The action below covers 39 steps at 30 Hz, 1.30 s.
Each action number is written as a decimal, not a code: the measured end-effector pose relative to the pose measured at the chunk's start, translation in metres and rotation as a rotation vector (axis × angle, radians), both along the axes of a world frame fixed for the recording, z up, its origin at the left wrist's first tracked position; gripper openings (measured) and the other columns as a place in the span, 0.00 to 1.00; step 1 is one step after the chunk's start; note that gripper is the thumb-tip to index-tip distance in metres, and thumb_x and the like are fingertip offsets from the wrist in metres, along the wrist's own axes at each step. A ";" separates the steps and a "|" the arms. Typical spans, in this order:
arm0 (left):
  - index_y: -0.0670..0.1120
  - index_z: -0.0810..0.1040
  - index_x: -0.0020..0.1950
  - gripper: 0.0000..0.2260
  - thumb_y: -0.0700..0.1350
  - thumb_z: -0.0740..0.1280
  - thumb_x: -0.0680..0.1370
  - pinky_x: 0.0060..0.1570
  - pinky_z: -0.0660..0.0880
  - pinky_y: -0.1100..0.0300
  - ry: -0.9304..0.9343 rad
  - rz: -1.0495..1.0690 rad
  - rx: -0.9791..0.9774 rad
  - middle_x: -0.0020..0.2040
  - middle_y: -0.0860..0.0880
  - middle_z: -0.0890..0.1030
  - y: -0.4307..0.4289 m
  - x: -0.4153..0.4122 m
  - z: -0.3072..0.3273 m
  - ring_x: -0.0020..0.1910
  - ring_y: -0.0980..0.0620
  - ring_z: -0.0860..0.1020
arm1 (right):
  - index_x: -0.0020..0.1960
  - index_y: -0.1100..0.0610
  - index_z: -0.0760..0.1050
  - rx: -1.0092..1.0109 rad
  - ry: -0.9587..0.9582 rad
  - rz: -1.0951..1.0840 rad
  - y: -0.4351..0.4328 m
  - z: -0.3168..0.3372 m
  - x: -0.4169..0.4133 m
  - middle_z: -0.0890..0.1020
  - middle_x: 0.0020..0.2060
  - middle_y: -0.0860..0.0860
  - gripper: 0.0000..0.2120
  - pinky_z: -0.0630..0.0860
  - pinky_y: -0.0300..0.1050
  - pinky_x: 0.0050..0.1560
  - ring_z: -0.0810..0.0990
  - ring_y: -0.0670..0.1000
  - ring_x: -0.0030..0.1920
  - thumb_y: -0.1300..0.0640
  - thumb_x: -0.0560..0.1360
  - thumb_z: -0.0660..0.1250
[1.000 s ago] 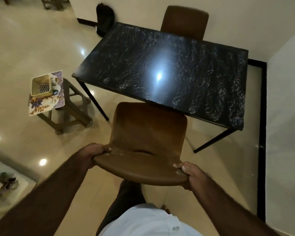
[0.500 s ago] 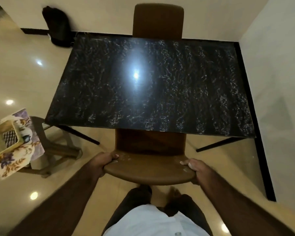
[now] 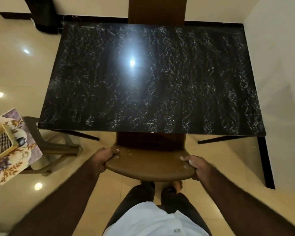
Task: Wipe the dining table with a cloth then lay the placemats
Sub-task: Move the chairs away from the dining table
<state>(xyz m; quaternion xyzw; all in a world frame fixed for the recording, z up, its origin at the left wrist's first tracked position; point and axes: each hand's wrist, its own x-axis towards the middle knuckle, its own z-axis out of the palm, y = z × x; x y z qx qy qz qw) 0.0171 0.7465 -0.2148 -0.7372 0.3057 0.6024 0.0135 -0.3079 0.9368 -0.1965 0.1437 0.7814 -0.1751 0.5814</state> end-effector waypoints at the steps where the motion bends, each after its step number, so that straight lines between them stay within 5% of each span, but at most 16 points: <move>1: 0.40 0.74 0.66 0.15 0.42 0.75 0.84 0.29 0.81 0.55 -0.003 -0.002 -0.004 0.53 0.37 0.88 -0.002 0.000 0.000 0.42 0.43 0.88 | 0.51 0.62 0.78 -0.002 -0.008 0.001 -0.001 -0.001 0.001 0.84 0.44 0.60 0.10 0.76 0.49 0.37 0.84 0.59 0.42 0.57 0.83 0.76; 5: 0.41 0.77 0.51 0.08 0.40 0.74 0.84 0.22 0.78 0.61 -0.014 0.006 -0.035 0.35 0.42 0.87 -0.003 0.005 -0.003 0.25 0.52 0.85 | 0.52 0.63 0.79 -0.001 -0.036 0.039 -0.003 -0.005 0.007 0.84 0.45 0.61 0.11 0.76 0.50 0.40 0.84 0.61 0.43 0.55 0.84 0.76; 9: 0.42 0.77 0.51 0.08 0.41 0.74 0.84 0.25 0.79 0.59 0.010 0.015 -0.023 0.29 0.48 0.85 0.003 0.006 -0.009 0.26 0.52 0.85 | 0.47 0.62 0.77 0.023 -0.017 0.047 -0.003 -0.003 0.006 0.83 0.42 0.59 0.13 0.72 0.49 0.36 0.82 0.59 0.40 0.54 0.84 0.75; 16: 0.43 0.76 0.57 0.09 0.44 0.74 0.85 0.31 0.82 0.56 0.017 0.014 0.008 0.49 0.40 0.87 0.010 0.000 -0.008 0.39 0.45 0.88 | 0.46 0.60 0.75 0.028 0.001 0.073 -0.003 0.002 -0.002 0.82 0.39 0.58 0.14 0.72 0.46 0.31 0.81 0.58 0.37 0.54 0.85 0.74; 19: 0.44 0.76 0.57 0.09 0.45 0.74 0.85 0.28 0.82 0.57 0.010 0.010 0.020 0.50 0.40 0.86 0.012 0.003 -0.009 0.36 0.47 0.89 | 0.47 0.61 0.76 0.012 -0.019 0.041 0.000 -0.003 0.001 0.83 0.40 0.59 0.13 0.72 0.48 0.34 0.82 0.58 0.39 0.55 0.85 0.74; 24: 0.46 0.73 0.61 0.13 0.46 0.75 0.84 0.36 0.84 0.51 0.002 0.030 0.034 0.56 0.38 0.86 0.018 0.001 -0.011 0.49 0.40 0.89 | 0.48 0.61 0.76 0.015 -0.021 0.043 0.003 0.000 -0.005 0.84 0.42 0.59 0.13 0.73 0.48 0.36 0.83 0.59 0.41 0.55 0.84 0.76; 31: 0.45 0.73 0.68 0.17 0.48 0.75 0.84 0.42 0.86 0.47 0.006 0.034 0.067 0.59 0.37 0.85 0.025 0.004 -0.017 0.53 0.38 0.89 | 0.51 0.61 0.77 -0.004 -0.045 -0.030 0.008 -0.004 -0.008 0.85 0.46 0.61 0.11 0.77 0.51 0.39 0.85 0.61 0.45 0.55 0.84 0.75; 36: 0.41 0.76 0.72 0.19 0.48 0.73 0.85 0.47 0.86 0.46 0.002 -0.032 0.103 0.59 0.38 0.87 0.024 0.004 -0.013 0.54 0.39 0.89 | 0.61 0.63 0.79 -0.050 -0.019 -0.002 0.012 -0.009 -0.004 0.86 0.52 0.63 0.12 0.81 0.53 0.46 0.86 0.63 0.49 0.55 0.85 0.74; 39: 0.43 0.70 0.80 0.27 0.52 0.73 0.86 0.55 0.86 0.44 -0.030 -0.210 0.044 0.63 0.41 0.84 0.022 -0.004 0.000 0.56 0.42 0.86 | 0.78 0.62 0.74 -0.082 0.203 0.340 0.008 -0.010 -0.005 0.83 0.68 0.63 0.25 0.83 0.58 0.61 0.85 0.64 0.62 0.51 0.86 0.72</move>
